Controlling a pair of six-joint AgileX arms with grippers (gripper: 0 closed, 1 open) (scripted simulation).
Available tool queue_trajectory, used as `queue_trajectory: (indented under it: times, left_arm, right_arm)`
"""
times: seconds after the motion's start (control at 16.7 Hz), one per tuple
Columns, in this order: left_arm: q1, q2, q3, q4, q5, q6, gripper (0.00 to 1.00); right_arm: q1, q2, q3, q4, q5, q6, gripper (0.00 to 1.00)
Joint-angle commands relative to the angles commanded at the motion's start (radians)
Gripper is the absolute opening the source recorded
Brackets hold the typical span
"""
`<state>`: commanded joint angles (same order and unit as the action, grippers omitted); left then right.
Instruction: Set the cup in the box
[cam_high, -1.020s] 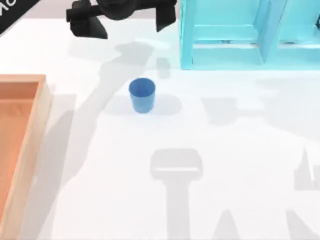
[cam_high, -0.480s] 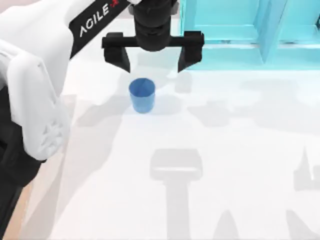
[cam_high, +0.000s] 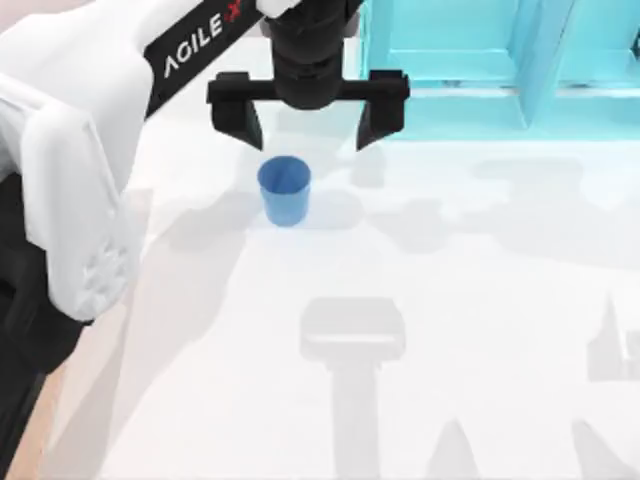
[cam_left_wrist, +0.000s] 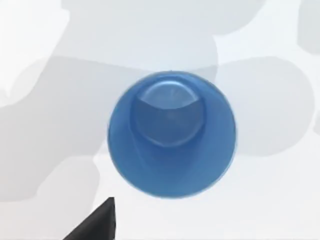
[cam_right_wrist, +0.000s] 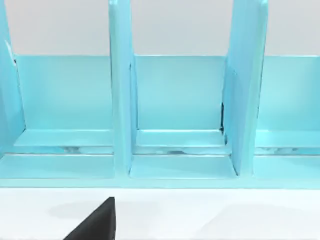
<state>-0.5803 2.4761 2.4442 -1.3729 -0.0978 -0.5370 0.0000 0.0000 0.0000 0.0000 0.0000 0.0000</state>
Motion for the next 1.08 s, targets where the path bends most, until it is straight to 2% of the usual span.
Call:
queue_trajectory:
  times: [0.36, 0.72, 1.08]
  left_arm:
    - [0.014, 0.044, -0.198, 0.257, 0.003, 0.014, 1.0]
    - [0.016, 0.055, -0.237, 0.3, 0.004, 0.016, 1.0]
    - [0.016, 0.055, -0.237, 0.3, 0.004, 0.016, 0.55]
  right_arm:
    - [0.0, 0.0, 0.0, 0.0, 0.0, 0.0, 1.0]
    - [0.0, 0.0, 0.0, 0.0, 0.0, 0.0, 1.0]
    - [0.0, 0.0, 0.0, 0.0, 0.0, 0.0, 1.0]
